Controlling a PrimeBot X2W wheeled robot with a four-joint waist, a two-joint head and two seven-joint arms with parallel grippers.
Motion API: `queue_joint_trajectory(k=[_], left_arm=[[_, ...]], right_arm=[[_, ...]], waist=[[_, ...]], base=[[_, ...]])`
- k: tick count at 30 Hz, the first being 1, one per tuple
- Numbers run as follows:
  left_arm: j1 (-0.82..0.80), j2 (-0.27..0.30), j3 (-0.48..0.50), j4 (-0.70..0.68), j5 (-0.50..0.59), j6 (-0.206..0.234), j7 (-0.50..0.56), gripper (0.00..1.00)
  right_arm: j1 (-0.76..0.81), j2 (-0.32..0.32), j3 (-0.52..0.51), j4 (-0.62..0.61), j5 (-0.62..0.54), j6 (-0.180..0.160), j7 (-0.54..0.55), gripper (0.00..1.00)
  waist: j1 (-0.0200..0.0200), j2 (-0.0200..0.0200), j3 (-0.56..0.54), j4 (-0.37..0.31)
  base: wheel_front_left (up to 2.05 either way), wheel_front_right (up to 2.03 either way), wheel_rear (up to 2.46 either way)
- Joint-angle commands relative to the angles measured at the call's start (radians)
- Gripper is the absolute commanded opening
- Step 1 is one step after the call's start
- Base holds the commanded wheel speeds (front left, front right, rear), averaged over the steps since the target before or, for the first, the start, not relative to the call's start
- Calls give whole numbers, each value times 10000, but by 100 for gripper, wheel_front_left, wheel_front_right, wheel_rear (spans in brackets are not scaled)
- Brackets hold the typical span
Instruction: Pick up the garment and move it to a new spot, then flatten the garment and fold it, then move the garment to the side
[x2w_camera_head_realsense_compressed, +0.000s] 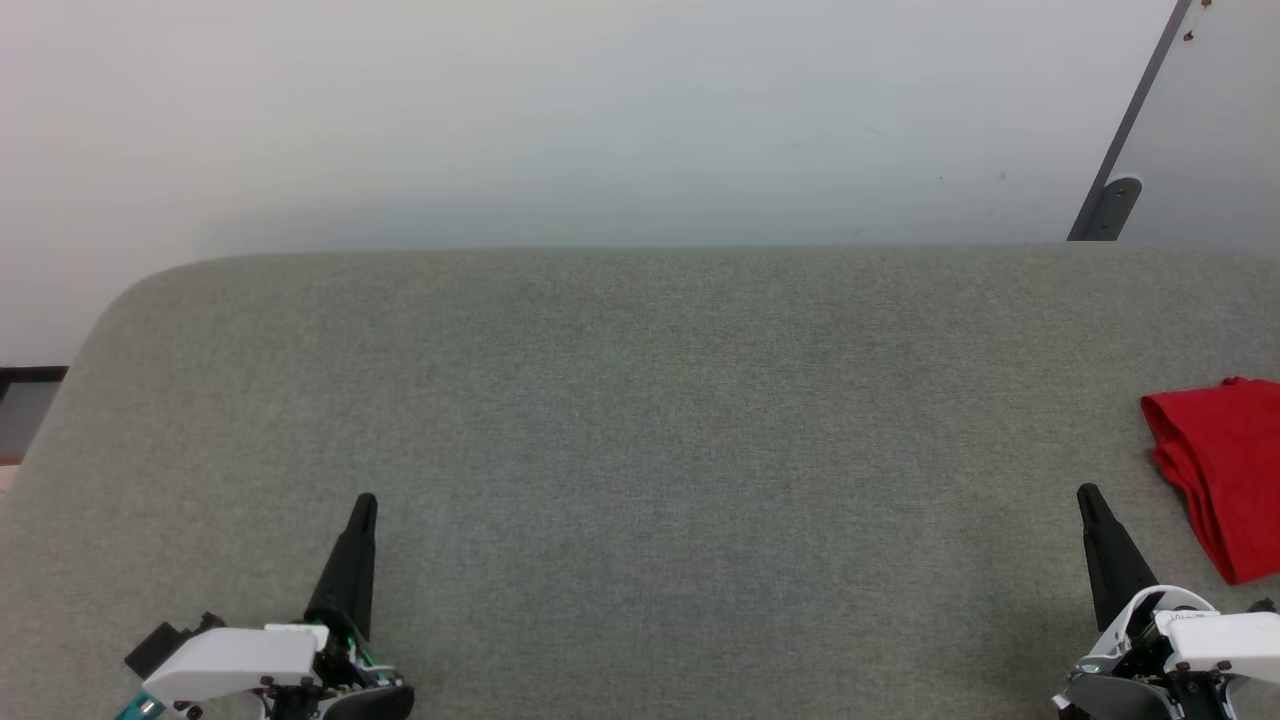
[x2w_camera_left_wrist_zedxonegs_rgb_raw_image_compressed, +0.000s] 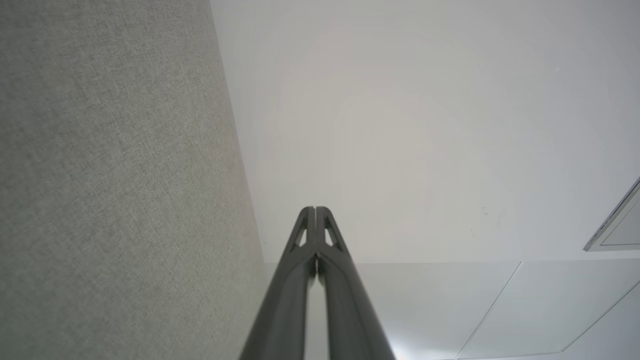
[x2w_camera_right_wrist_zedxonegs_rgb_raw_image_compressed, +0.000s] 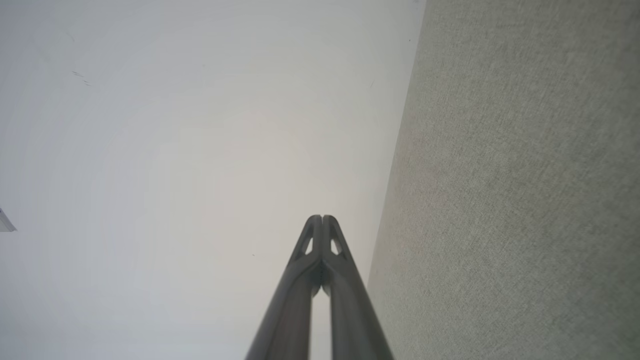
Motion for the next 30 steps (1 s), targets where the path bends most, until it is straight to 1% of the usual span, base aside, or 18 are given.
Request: queue_joint_trajectory(k=[1,30], left_arm=[[-102,-16,28,10,9,-39,37,0],[-105,-41,61,11,47,-39,50,0]], right_arm=[[-26,28,-5,-22,38,-10,17,0],[-26,28,-3,-22,39,-10,15,0]], waist=[[0,0,0,0],[0,0,0,0]], base=[[0,0,0],[0,0,0]])
